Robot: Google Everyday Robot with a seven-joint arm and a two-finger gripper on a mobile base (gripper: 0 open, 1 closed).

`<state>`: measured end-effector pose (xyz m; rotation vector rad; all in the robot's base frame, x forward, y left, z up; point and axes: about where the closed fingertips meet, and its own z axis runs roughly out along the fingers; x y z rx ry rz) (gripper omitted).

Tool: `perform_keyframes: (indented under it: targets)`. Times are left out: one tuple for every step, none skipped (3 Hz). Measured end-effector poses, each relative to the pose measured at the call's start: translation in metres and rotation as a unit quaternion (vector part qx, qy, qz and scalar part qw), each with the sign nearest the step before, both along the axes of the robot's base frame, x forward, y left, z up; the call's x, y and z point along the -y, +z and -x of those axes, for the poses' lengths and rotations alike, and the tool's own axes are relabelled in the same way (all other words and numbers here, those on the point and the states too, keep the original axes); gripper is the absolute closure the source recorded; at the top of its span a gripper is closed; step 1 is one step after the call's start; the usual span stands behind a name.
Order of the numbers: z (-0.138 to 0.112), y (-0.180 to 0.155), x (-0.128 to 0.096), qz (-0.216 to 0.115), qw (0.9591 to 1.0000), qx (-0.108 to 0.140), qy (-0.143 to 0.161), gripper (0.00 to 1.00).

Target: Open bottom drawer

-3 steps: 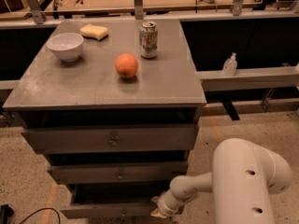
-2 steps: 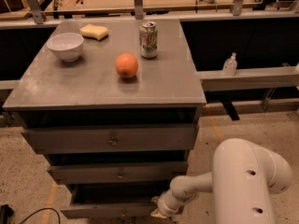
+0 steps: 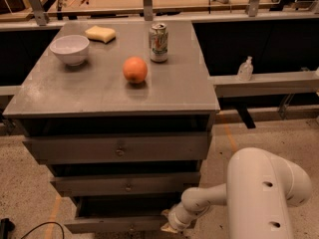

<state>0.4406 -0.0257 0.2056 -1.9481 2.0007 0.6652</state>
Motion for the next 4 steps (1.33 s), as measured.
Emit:
perform_keyframes:
  targets:
    - [0.0,0.0,0.0,0.0,1.0,0.0,0.0,1.0]
    - [0.0001,0.0,0.0,0.0,1.0,0.0,0.0,1.0]
    - [0.0002,0.0,0.0,0.0,1.0,0.0,0.0,1.0]
    - [0.0002,0.0,0.0,0.0,1.0,0.0,0.0,1.0]
